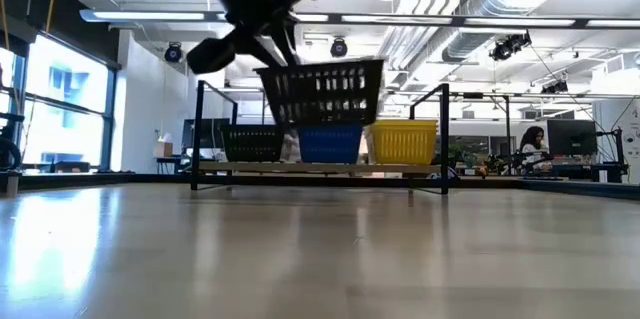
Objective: Stack baskets on shelf by color
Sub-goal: Stack the black bin on top of the black bin on the shelf
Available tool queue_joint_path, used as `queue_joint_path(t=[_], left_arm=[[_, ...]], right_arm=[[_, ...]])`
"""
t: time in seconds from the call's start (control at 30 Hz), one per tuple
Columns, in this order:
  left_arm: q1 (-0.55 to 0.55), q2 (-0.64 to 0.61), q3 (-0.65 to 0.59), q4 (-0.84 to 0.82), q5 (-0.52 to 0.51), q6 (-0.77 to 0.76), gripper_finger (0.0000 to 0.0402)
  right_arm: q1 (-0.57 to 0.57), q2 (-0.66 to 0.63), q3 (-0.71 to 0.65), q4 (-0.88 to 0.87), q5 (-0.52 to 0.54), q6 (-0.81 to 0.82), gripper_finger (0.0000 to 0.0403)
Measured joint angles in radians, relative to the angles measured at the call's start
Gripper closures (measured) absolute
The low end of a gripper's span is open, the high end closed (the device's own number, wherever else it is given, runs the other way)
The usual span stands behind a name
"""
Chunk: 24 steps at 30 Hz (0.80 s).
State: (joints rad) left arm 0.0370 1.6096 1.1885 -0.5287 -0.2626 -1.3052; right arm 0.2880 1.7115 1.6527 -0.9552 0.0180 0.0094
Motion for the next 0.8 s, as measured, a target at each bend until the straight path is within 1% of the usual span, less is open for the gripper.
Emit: queue_joint_path(t=[0.1,0.23,0.37,0.47,0.6,0.8], left_arm=[[0.019,-0.041,0.000,0.012,-0.038,-0.002,0.0396],[0.030,-0.092,0.000,0.019,-0.064,-0.012,0.0396],[0.030,-0.124,0.000,0.023,-0.092,-0.019,0.0396],[0.030,-0.139,0.000,0.025,-0.096,-0.026,0.0396],[0.028,-0.143,0.000,0.027,-0.097,-0.027,0.0396],[0.026,-0.145,0.000,0.040,-0.083,-0.026,0.0396]], right_arm=[[0.000,0.008,-0.001,0.019,-0.003,-0.016,0.0304],[0.000,0.024,-0.001,0.045,0.001,-0.026,0.0304],[-0.001,0.046,-0.001,0.054,0.050,-0.036,0.0304],[-0.002,0.057,-0.001,0.054,0.117,-0.033,0.0304],[-0.008,0.066,-0.001,0.053,0.165,-0.036,0.0304],[-0.016,0.087,-0.001,0.043,0.174,-0.033,0.0304]])
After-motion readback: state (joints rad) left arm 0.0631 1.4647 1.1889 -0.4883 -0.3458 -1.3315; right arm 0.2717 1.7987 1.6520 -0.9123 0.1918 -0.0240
